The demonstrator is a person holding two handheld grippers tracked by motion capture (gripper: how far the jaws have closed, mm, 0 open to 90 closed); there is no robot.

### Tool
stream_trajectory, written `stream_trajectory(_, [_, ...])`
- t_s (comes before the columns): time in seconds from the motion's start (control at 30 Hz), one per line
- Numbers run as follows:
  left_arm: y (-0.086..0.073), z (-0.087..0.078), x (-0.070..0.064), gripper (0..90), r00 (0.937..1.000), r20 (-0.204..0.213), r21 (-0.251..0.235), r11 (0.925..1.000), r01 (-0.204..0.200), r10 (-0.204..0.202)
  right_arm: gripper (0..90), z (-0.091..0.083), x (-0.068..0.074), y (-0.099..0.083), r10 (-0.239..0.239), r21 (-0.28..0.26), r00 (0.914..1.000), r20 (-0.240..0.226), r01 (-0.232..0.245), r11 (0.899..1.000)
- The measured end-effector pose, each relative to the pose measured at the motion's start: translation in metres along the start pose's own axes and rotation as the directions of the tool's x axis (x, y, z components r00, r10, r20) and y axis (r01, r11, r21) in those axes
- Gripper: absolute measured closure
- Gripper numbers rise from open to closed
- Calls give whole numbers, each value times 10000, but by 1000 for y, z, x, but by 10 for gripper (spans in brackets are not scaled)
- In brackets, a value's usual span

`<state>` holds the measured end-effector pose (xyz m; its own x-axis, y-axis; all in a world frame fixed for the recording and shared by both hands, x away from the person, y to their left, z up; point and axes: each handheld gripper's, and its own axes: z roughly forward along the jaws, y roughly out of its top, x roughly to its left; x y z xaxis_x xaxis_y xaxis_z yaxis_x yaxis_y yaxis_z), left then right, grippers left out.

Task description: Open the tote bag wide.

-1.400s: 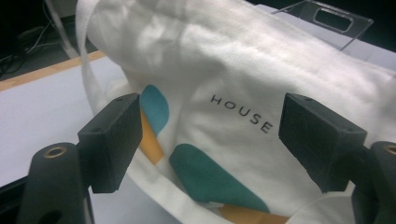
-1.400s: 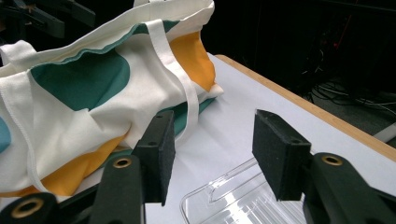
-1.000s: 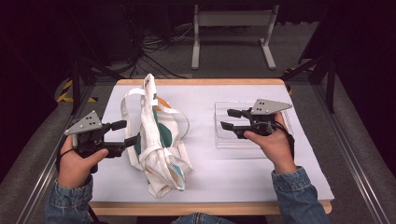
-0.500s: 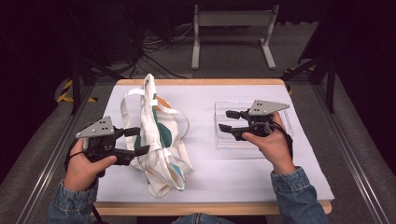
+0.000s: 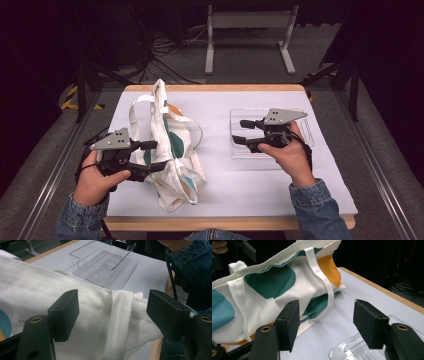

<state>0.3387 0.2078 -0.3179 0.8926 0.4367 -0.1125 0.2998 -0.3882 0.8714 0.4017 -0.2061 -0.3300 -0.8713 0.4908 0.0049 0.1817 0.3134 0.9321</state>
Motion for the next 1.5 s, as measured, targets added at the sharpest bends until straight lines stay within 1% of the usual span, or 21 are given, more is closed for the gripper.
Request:
stream_trajectory(0.1, [-1,2,1,293,10000,47,164,9999,23,-24,371,2,2,0,-32,39,10000,-83,32,10000])
stream_trajectory(0.17, [-2,3,2,319,10000,-43,375,9993,11,-9,362,3,3,0,-75,65,9999,-138,76,9999])
stream_trajectory(0.2, [-2,3,2,353,10000,-43,375,9993,11,-9,362,3,3,0,-75,65,9999,-138,76,9999])
stream_trajectory(0.23, [-2,2,2,353,10000,-8,478,9989,-35,35,354,4,4,0,-72,79,9998,-172,74,9999])
stream_trajectory(0.37, [-3,2,1,511,9997,248,730,9973,-54,36,345,5,5,1,-126,128,9997,-205,128,9998])
stream_trajectory(0.47, [-3,2,1,701,9985,512,818,9963,-255,214,346,5,6,1,-193,161,9996,-208,197,9997])
stream_trajectory(0.53, [-3,2,0,755,9973,597,872,9950,-478,427,346,6,7,1,-227,145,9994,-267,231,9996])
stream_trajectory(0.6, [-3,1,0,795,9965,684,821,9952,-526,470,353,7,9,2,-278,147,9992,-304,282,9995])
stream_trajectory(0.67, [-2,1,0,801,9966,707,790,9958,-470,414,361,7,10,2,-288,120,9990,-350,293,9995])
stream_trajectory(0.73, [-3,0,1,814,9964,738,722,9963,-460,407,378,8,13,4,-292,72,9982,-522,296,9995])
stream_trajectory(0.83, [-3,-1,1,822,9969,741,689,9971,-321,270,402,13,18,6,-226,21,9956,-905,229,9997])
stream_trajectory(0.87, [-3,-2,1,823,9970,722,655,9973,-334,287,421,17,23,7,-217,67,9926,-1194,226,9997])
stream_trajectory(0.9, [-3,-2,1,823,9970,722,655,9973,-334,287,421,17,23,7,-217,67,9926,-1194,226,9997])
stream_trajectory(1.03, [-4,-1,-1,820,9966,765,558,9979,-335,292,459,29,33,7,-212,249,9828,-1832,262,9993])
stream_trajectory(1.07, [-4,-1,-1,819,9967,753,544,9979,-340,299,470,34,37,7,-191,315,9776,-2098,263,9992])
stream_trajectory(1.1, [-4,-1,-1,819,9968,732,509,9981,-359,321,470,34,37,7,-191,315,9776,-2098,263,9992])
stream_trajectory(1.13, [-4,-1,-1,819,9969,722,489,9982,-360,324,478,37,40,8,-216,337,9739,-2258,300,9990])
stream_trajectory(1.23, [-5,-1,-2,817,9967,751,496,9982,-329,292,485,45,46,7,-278,343,9685,-2476,374,9987])
stream_trajectory(1.27, [-5,-2,-2,816,9968,746,494,9982,-329,291,481,47,47,7,-238,348,9647,-2624,342,9988])
stream_trajectory(1.33, [-5,-2,-2,815,9970,715,471,9983,-342,308,473,52,51,5,-198,389,9607,-2769,318,9987])
stream_trajectory(1.5, [-4,-1,-2,810,9969,715,479,9982,-369,334,460,59,60,2,-317,351,9560,-2917,438,9984])
